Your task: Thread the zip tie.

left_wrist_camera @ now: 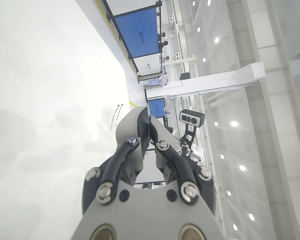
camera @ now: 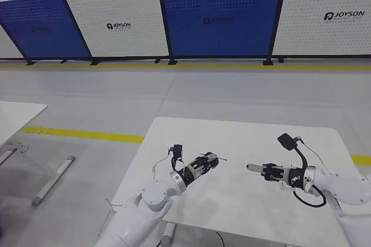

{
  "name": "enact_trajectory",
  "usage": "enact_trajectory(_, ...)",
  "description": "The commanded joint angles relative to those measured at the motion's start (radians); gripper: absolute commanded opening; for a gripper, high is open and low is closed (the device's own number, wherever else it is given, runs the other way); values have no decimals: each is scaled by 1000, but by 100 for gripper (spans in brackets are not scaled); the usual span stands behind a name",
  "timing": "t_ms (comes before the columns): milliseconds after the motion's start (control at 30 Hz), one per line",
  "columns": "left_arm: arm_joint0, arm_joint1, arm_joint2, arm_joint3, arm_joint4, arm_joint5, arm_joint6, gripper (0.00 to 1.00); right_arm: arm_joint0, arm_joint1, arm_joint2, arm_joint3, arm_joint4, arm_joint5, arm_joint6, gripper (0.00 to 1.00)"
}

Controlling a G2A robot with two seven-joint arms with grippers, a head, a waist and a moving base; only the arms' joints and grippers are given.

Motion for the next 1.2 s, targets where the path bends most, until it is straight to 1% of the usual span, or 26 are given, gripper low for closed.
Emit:
enact_trajectory(0, -1, -2, -2, 13, -23, 10, 9, 0, 0, 0, 0, 0, 0, 0, 0, 100)
enact_trajectory(33, -4, -2, -4, 21, -33, 19, 6, 0, 0, 0, 0, 0, 0, 0, 0, 100)
enact_trajectory(67, -9, -1, -4, 28, -24, 29, 5, 0, 0, 0, 0, 0, 0, 0, 0, 100)
enact_trajectory(133, -15, 1, 5, 31, 30, 43, -5, 0, 0, 0, 0, 0, 0, 0, 0, 100)
enact_trajectory(300, -15, 1, 5, 31, 30, 43, -5, 0, 0, 0, 0, 0, 0, 0, 0, 100)
enact_trajectory(367, -15, 1, 5, 31, 30, 43, -5, 0, -4, 1, -2, -9, -1, -13, 2, 100)
enact_trajectory(433, -15, 1, 5, 31, 30, 43, -5, 0, 4, 7, 16, -26, -17, -20, 41, 100)
enact_trajectory(500, -15, 1, 5, 31, 30, 43, -5, 0, 23, 20, 54, -48, -25, -36, 151, 100)
enact_trajectory(567, -15, 1, 5, 31, 30, 43, -5, 0, 37, 34, 100, -65, -33, -38, 249, 100)
enact_trajectory(600, -15, 1, 5, 31, 30, 43, -5, 0, 44, 40, 120, -73, -41, -39, 286, 100)
enact_trajectory(633, -15, 1, 5, 31, 30, 43, -5, 0, 48, 46, 135, -78, -48, -35, 297, 100)
enact_trajectory(700, -15, 1, 5, 31, 30, 43, -5, 0, 50, 67, 111, -93, -109, -29, 297, 100)
enact_trajectory(733, -15, 1, 5, 31, 30, 43, -5, 0, 59, 77, 101, -91, -135, -10, 297, 100)
enact_trajectory(800, -15, 1, 5, 31, 30, 43, -5, 0, 87, 100, 44, -78, -173, 21, 297, 100)
enact_trajectory(867, -15, 1, 5, 31, 30, 43, -5, 0, 119, 114, 8, -58, -142, 43, 297, 100)
enact_trajectory(900, -15, 1, 5, 31, 30, 43, -5, 0, 129, 117, -1, -52, -124, 47, 297, 100)
enact_trajectory(1100, -15, 0, 6, 30, 29, 42, 1, 0, 129, 117, -1, -52, -124, 47, 297, 100)
enact_trajectory(1167, -18, -2, 5, 26, 8, 37, 7, 0, 129, 117, -1, -52, -124, 47, 297, 100)
